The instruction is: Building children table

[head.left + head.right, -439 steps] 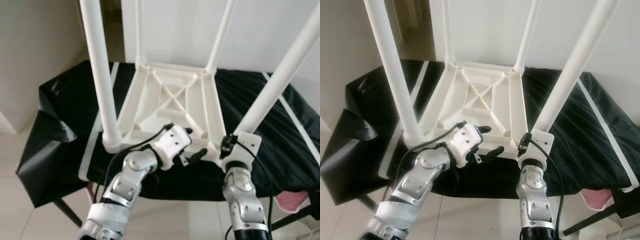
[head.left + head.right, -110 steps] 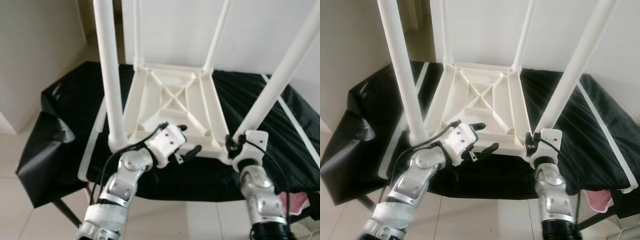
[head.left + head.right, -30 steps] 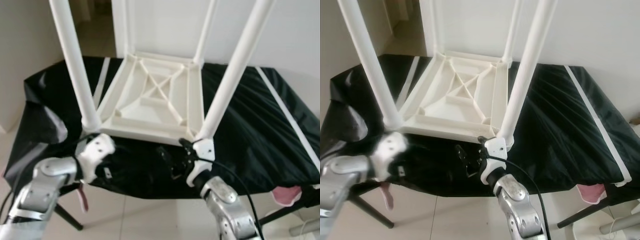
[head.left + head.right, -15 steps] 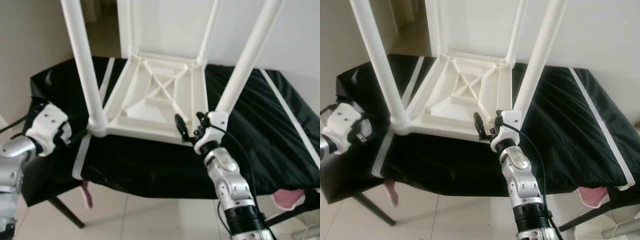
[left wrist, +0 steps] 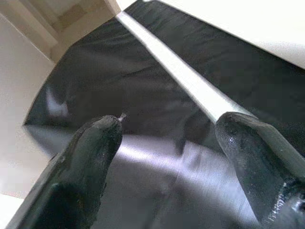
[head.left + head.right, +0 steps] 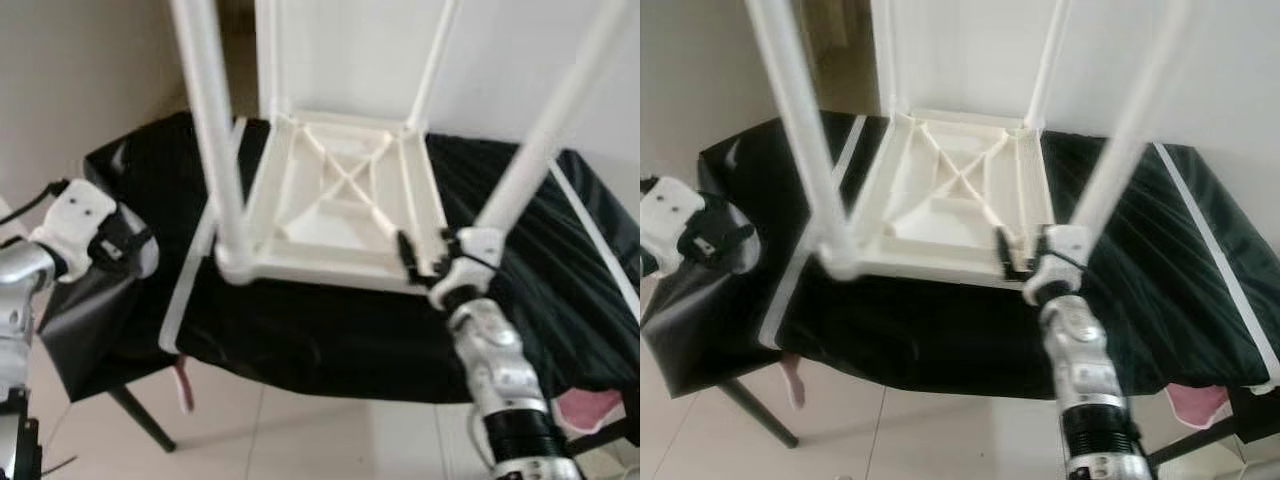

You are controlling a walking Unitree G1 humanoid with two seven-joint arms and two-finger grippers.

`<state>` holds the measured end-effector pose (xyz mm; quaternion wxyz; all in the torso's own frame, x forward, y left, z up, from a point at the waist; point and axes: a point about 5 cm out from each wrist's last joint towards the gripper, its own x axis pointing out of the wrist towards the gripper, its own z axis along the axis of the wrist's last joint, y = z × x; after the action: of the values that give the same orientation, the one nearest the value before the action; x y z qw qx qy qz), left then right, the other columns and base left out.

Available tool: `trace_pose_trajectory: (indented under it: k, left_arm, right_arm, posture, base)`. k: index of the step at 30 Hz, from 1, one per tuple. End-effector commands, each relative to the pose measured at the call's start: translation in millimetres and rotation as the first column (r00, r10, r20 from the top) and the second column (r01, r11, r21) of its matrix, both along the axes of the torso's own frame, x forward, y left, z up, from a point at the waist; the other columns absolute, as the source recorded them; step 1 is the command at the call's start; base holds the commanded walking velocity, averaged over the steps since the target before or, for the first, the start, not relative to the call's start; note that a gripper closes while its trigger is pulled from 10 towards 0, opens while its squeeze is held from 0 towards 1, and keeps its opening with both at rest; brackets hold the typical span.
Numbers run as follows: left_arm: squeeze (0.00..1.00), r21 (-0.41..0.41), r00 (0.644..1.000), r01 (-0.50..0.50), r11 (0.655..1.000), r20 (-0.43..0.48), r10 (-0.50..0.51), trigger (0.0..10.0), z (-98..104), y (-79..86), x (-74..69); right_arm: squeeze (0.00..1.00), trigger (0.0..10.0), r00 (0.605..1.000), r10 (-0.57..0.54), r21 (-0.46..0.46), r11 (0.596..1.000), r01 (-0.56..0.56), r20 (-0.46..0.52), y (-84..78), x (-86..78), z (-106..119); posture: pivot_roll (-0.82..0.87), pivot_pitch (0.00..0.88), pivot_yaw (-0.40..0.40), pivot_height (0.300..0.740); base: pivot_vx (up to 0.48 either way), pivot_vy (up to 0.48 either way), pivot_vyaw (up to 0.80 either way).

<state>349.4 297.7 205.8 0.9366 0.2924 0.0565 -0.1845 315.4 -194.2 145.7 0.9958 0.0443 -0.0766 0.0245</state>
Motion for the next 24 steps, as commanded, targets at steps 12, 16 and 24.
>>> trace_pose_trajectory:
  k: [12, 16, 24]
  left_arm:
    - [0.0, -0.237, 0.929, -0.264, 0.935, 0.199, 0.312, 10.0, 22.8, -45.1, 46.5]
    - [0.0, -0.262, 0.961, -0.149, 0.954, 0.19, 0.202, 10.0, 20.8, -71.9, 52.2]
    - [0.0, -0.248, 0.96, 0.206, 0.947, 0.24, -0.146, 10.0, 18.0, -137.2, 50.8]
  right_arm:
    - [0.0, 10.0, 0.993, -0.116, 0.001, 0.993, 0.116, -0.002, -33.1, -2.3, -4.1]
    - [0.0, 10.0, 0.995, -0.102, 0.006, 0.995, 0.102, -0.014, -26.7, -3.5, -8.9]
    - [0.0, 10.0, 0.996, -0.006, 0.03, 1.0, 0.009, -0.092, 10.7, -7.9, -31.0]
  posture:
    - [0.0, 0.0, -0.032, 0.74]
    - [-0.01, 0.0, -0.025, 0.74]
    - [-0.02, 0.0, -0.024, 0.74]
  base:
    - [0.0, 0.0, 0.0]
    - [0.0, 0.0, 0.0]
    - [0.0, 0.0, 0.0]
